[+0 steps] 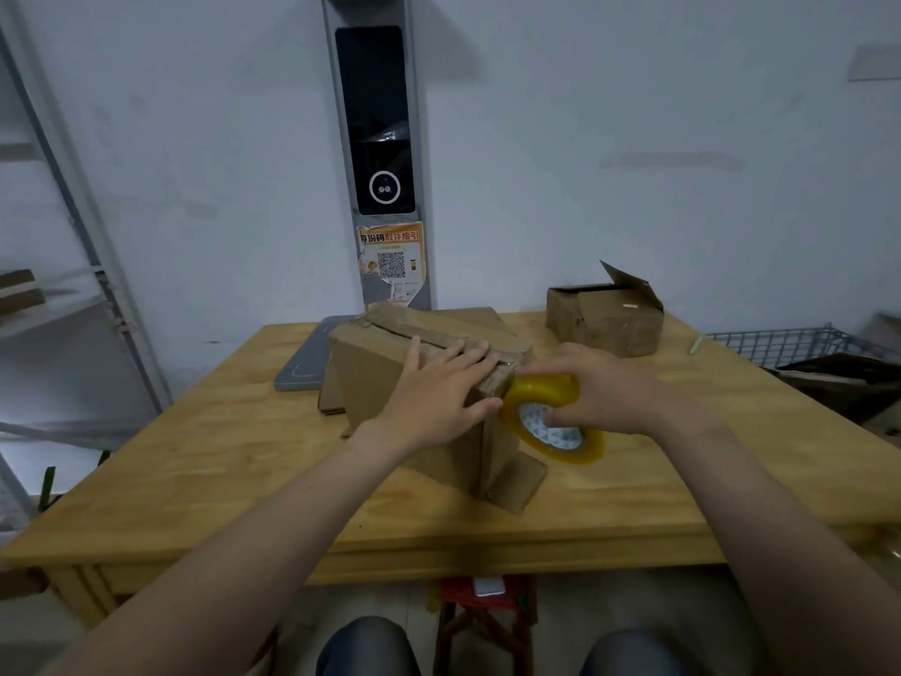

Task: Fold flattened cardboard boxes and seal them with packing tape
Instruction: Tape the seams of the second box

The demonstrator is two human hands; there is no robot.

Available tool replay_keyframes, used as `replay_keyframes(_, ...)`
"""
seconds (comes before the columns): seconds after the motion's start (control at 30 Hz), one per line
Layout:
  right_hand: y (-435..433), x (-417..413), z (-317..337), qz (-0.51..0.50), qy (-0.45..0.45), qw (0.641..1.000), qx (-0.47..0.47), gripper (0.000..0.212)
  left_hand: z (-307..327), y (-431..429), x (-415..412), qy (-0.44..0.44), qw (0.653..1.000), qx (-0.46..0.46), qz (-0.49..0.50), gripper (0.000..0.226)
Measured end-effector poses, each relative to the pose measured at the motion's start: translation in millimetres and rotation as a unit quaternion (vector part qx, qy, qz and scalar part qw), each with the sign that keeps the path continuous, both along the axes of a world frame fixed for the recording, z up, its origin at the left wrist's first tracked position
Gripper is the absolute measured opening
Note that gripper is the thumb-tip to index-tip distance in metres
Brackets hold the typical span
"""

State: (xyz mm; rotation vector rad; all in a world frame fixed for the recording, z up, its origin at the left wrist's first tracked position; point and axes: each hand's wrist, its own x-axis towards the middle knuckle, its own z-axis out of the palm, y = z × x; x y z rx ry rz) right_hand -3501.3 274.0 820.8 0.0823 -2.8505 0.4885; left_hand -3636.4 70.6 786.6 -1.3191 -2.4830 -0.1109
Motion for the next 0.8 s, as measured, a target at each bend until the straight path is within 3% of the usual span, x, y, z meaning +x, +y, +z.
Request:
replay_keyframes(0.27,-19,34,-18,-0.037,-0.031,0.999,-0.023,0.079,6,-12,10,-0.013,0.998,-0.015,-0.056,0.068)
replay_keyframes(0.5,-20,60,-41,-0.064,-0.066,0.995,-0.038,0.084,-34,-9,37,0.159,0.982,0.046,-0.091,0.063)
replay_keyframes(0.8,-36,57,-60,-0.095,-0.023,0.993,-0.061,0.082,1,5,9,0.007,0.988,0.014,-0.155,0.059)
